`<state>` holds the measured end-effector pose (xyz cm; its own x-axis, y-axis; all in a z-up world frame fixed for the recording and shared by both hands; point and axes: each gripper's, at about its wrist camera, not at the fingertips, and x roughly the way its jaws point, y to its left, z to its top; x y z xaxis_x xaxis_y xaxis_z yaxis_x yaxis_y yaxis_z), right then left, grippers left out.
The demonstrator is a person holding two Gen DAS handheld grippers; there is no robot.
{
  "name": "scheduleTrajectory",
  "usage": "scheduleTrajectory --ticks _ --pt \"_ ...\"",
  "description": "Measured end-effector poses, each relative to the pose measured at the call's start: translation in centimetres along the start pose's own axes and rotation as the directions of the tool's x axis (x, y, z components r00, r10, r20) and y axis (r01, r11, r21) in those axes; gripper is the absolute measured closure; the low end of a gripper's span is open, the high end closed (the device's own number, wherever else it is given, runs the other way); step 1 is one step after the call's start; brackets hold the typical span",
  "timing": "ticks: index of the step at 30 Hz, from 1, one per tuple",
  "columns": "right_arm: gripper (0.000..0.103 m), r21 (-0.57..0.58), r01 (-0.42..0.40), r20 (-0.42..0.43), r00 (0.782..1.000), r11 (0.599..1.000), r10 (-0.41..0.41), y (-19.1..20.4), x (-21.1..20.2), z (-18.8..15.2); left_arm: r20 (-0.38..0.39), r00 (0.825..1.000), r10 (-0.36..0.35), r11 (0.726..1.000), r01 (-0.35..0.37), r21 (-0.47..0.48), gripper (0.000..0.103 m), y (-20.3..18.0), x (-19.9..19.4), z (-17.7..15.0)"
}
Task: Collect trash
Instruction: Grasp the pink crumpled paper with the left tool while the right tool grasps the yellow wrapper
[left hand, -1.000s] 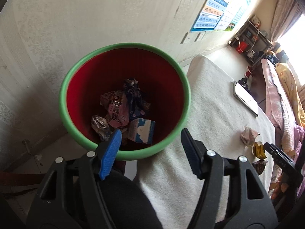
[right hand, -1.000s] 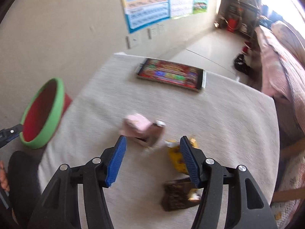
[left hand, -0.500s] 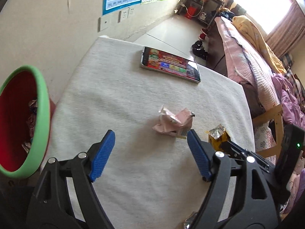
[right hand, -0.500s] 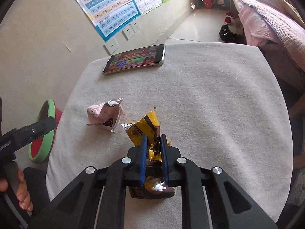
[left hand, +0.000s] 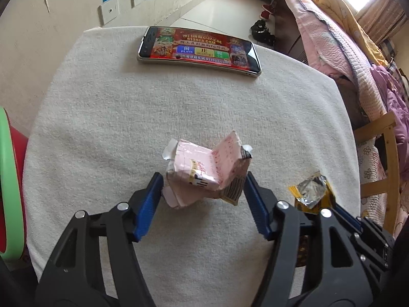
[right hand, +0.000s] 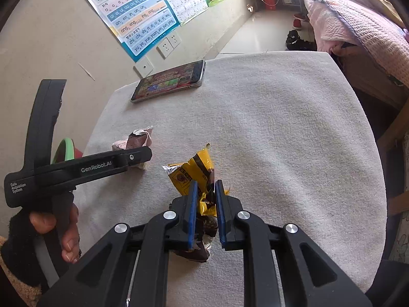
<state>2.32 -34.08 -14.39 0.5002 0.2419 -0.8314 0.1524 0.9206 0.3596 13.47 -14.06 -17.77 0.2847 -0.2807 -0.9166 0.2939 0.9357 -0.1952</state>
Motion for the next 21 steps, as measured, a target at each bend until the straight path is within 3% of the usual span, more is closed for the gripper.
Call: scheduleTrajectory --ticks 3,11,19,21 --pt "0.089 -0.007 -0.007 0.002 1.0 1.0 0.008 0.4 0.0 0.1 0.019 1.0 -0.017 1.0 0.017 -0.012 0.042 1.3 -2.0 -1.7" --pt "0.089 -0.05 -0.055 0.035 0.998 0.997 0.057 3.0 -1.3 1.0 0.031 0.998 0.061 0.998 -0.06 -0.023 0.042 5.6 -5.8 -8.0" --pt "0.089 -0.177 -0.083 -0.1 0.993 0.981 0.066 8.2 2.0 -2.3 0.015 0.998 0.066 0.988 -0.063 -0.139 0.039 8.9 -5.9 -10.7" --pt "0.085 -0.202 -0.078 -0.124 0.991 0.976 0.054 9.0 2.6 -2.9 0.018 0.998 0.065 0.986 -0.061 -0.155 0.039 9.2 -6.0 -11.0"
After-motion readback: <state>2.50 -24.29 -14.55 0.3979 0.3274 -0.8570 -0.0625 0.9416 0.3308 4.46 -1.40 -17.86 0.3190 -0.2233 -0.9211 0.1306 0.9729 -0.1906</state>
